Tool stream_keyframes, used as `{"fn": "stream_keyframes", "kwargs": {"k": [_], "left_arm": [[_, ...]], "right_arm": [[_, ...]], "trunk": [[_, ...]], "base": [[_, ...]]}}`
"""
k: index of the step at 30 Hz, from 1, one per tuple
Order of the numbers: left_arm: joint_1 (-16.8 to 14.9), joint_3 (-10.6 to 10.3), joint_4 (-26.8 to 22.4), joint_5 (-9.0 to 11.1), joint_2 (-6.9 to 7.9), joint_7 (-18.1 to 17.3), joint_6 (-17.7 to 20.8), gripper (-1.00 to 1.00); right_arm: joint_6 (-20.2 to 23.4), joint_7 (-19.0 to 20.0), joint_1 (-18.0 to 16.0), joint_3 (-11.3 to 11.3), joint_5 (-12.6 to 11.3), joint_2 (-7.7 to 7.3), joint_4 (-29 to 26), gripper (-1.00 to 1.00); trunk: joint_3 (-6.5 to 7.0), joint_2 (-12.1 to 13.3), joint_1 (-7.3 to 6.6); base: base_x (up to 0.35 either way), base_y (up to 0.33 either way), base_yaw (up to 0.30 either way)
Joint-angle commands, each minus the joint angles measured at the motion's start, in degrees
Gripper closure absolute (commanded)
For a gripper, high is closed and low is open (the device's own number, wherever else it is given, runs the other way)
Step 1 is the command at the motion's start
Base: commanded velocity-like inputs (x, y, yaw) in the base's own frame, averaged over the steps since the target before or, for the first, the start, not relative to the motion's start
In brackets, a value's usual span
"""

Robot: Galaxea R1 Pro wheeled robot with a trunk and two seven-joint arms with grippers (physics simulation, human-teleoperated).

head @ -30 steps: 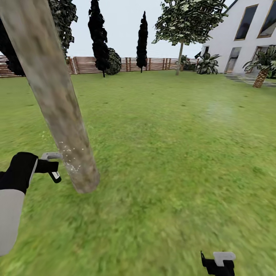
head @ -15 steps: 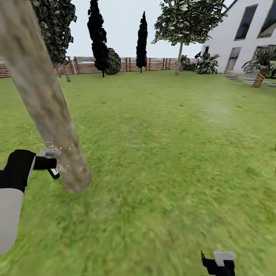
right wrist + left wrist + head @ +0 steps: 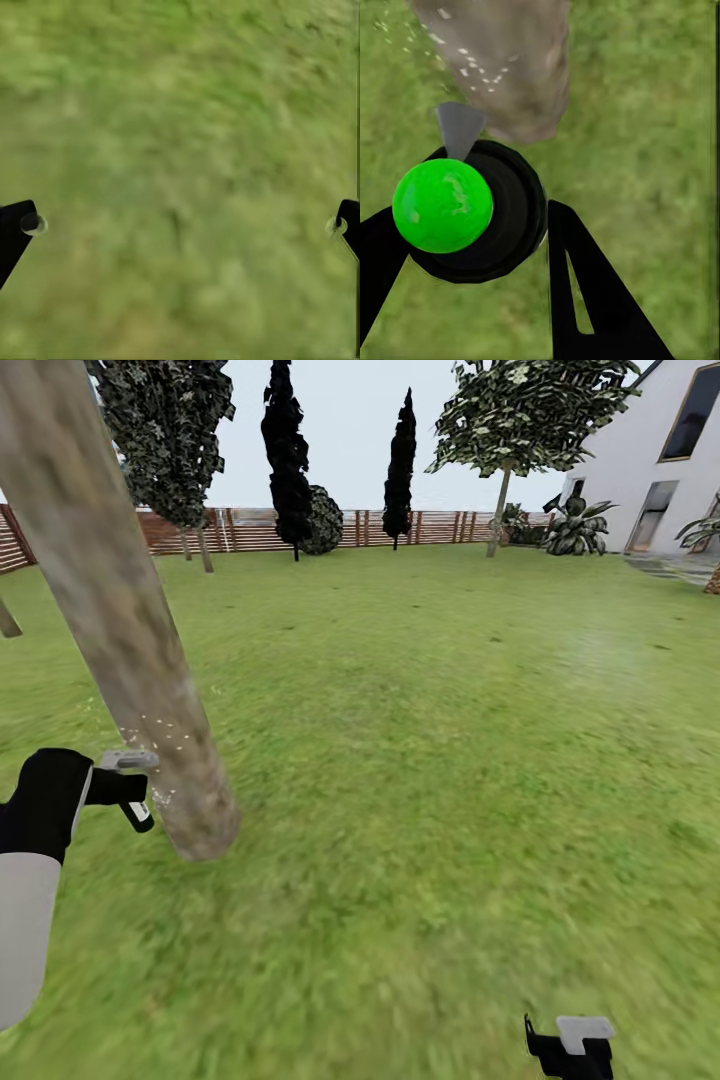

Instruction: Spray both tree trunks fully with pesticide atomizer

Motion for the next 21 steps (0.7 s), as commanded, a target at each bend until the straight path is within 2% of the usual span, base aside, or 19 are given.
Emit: {"fn": "stream_keyframes", "kwargs": {"k": [1,4,10,13,18,19,21], "left_arm": [[-0.05,0.09,-0.06,-0.62,-0.03,-0.60,0.19,1.00],[-0.05,0.55,-0.05,-0.63,-0.01,-0.60,0.23,1.00],[0.20,0.47,0.72,-0.63,0.21,-0.33,0.15,1.00],[1.53,0.50,0.99,-0.63,0.41,-0.19,0.08,1.00],[2.79,0.12,1.15,-0.44,-0.55,-0.16,0.12,1.00],[3.77,0.12,2.07,-0.56,-1.13,-0.17,0.07,1.00],[4.33,0.17,3.22,-0.61,-1.26,-0.16,0.02,1.00]], "right_arm": [[-0.16,-0.45,-0.05,-0.20,0.62,-0.03,0.12,-1.00],[-0.16,-0.45,-0.05,-0.12,0.67,-0.02,0.19,-1.00],[-0.16,-0.43,-0.05,-0.12,0.66,0.02,0.16,-1.00],[-0.16,-0.43,-0.05,-0.12,0.69,0.02,0.20,-1.00],[-0.16,-0.39,-0.05,-0.12,0.65,0.02,0.16,-1.00],[-0.16,-0.37,-0.05,-0.12,0.69,0.02,0.20,-1.00],[-0.16,-0.36,-0.05,-0.12,0.67,0.02,0.21,-1.00]], "trunk": [[-0.05,-0.02,0.01],[-0.05,-0.02,0.01],[-0.05,-0.02,0.01],[-0.05,-0.02,0.01],[-0.05,-0.02,0.01],[-0.05,-0.02,0.01],[-0.05,-0.02,0.01]], "base": [[0.174,-0.229,0.001],[0.162,-0.234,0.037],[0.125,-0.255,0.253],[0.180,-0.241,0.276],[0.230,-0.207,0.276],[0.233,-0.205,0.149],[0.233,-0.205,0.054]]}}
